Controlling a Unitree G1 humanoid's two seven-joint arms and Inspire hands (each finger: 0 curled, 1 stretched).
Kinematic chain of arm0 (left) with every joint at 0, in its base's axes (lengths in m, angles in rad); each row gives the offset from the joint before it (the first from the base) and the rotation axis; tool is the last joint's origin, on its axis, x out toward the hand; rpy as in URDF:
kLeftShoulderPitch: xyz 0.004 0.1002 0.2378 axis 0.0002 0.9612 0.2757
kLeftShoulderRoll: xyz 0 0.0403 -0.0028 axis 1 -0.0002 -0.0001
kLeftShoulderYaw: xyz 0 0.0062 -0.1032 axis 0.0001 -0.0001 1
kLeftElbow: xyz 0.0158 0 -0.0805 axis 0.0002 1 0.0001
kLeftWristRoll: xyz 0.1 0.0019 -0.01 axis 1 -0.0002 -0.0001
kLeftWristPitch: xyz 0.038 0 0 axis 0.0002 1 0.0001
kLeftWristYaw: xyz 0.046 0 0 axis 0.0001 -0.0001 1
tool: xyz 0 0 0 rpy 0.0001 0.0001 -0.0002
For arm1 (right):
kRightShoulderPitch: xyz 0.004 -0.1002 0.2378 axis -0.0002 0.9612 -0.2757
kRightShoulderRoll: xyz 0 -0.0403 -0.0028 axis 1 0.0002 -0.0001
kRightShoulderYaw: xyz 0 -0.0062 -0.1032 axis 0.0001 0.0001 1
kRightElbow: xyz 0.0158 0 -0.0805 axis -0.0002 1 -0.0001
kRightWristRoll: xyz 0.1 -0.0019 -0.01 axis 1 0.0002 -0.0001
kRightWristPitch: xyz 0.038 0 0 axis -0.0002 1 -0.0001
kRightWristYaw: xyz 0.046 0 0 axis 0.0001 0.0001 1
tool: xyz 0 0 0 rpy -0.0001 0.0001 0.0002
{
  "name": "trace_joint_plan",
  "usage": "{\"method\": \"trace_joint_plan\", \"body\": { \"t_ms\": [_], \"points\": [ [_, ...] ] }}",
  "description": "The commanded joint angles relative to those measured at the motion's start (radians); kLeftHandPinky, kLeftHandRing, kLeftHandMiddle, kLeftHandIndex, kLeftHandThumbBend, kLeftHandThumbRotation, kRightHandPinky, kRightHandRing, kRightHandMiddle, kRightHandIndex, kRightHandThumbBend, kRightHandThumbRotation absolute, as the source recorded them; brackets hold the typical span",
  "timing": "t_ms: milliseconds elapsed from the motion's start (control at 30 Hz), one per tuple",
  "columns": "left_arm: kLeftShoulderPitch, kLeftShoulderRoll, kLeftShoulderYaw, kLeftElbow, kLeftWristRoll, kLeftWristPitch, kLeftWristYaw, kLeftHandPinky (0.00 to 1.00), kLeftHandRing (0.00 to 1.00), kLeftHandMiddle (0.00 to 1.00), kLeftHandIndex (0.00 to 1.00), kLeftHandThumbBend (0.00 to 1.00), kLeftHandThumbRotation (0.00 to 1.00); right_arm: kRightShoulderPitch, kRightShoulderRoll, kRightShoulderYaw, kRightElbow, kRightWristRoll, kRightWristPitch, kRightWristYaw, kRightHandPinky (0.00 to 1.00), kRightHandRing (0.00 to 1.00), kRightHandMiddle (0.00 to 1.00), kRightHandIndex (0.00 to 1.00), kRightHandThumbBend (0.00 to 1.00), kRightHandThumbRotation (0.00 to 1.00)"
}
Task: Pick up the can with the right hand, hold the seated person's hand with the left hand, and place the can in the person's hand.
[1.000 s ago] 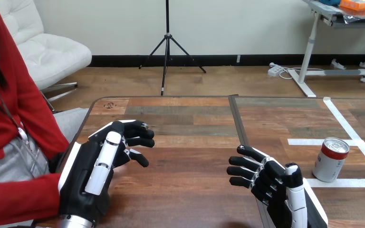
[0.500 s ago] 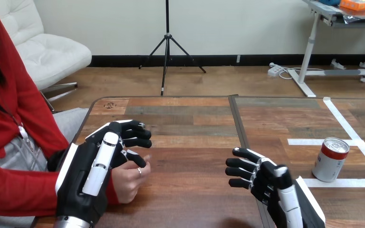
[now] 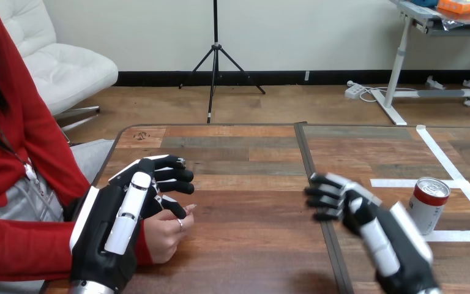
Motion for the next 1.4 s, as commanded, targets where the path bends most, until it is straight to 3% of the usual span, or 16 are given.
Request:
{"method": "trace_joint_plan", "body": {
  "t_ms": [0,233,500,767,933,1033,1233,1367],
  "points": [
    [-0.033,0.009,0.002,-0.074,-0.010,-0.005,-0.012,0.37,0.59,0.60,0.60,0.35,0.86,-0.160,-0.065,-0.054,-0.002,-0.047,-0.035,-0.052,0.73,0.78,0.80,0.82,0.82,1.00],
    [-0.027,0.009,-0.004,-0.077,-0.013,-0.001,-0.021,0.37,0.59,0.60,0.60,0.36,0.90,-0.239,-0.128,-0.081,0.060,-0.102,-0.065,-0.094,0.76,0.80,0.81,0.82,0.79,1.00],
    [-0.021,0.007,-0.008,-0.078,-0.009,-0.009,-0.029,0.37,0.59,0.61,0.59,0.37,0.94,-0.333,-0.201,-0.110,0.128,-0.136,-0.064,-0.133,0.77,0.83,0.84,0.83,0.79,1.00],
    [-0.014,0.004,-0.010,-0.083,-0.006,-0.008,-0.026,0.36,0.59,0.60,0.58,0.37,0.95,-0.421,-0.262,-0.133,0.231,-0.142,-0.079,-0.157,0.79,0.84,0.85,0.83,0.81,1.00],
    [-0.009,0.004,-0.011,-0.086,-0.005,-0.009,-0.025,0.35,0.58,0.59,0.58,0.36,0.95,-0.476,-0.302,-0.134,0.315,-0.154,-0.106,-0.167,0.80,0.85,0.85,0.84,0.82,1.00],
    [-0.007,0.004,-0.011,-0.089,-0.007,-0.005,-0.026,0.35,0.58,0.59,0.57,0.36,0.95,-0.504,-0.330,-0.128,0.351,-0.192,-0.101,-0.197,0.80,0.84,0.84,0.84,0.82,1.00],
    [-0.003,0.004,-0.013,-0.090,-0.002,-0.008,-0.026,0.35,0.58,0.59,0.57,0.36,0.94,-0.553,-0.370,-0.116,0.409,-0.239,-0.079,-0.233,0.79,0.85,0.85,0.83,0.84,1.00],
    [-0.002,0.007,-0.013,-0.093,-0.006,-0.009,-0.032,0.35,0.58,0.59,0.57,0.35,0.94,-0.579,-0.404,-0.097,0.426,-0.310,-0.041,-0.271,0.80,0.86,0.87,0.85,0.87,1.00]
  ]
}}
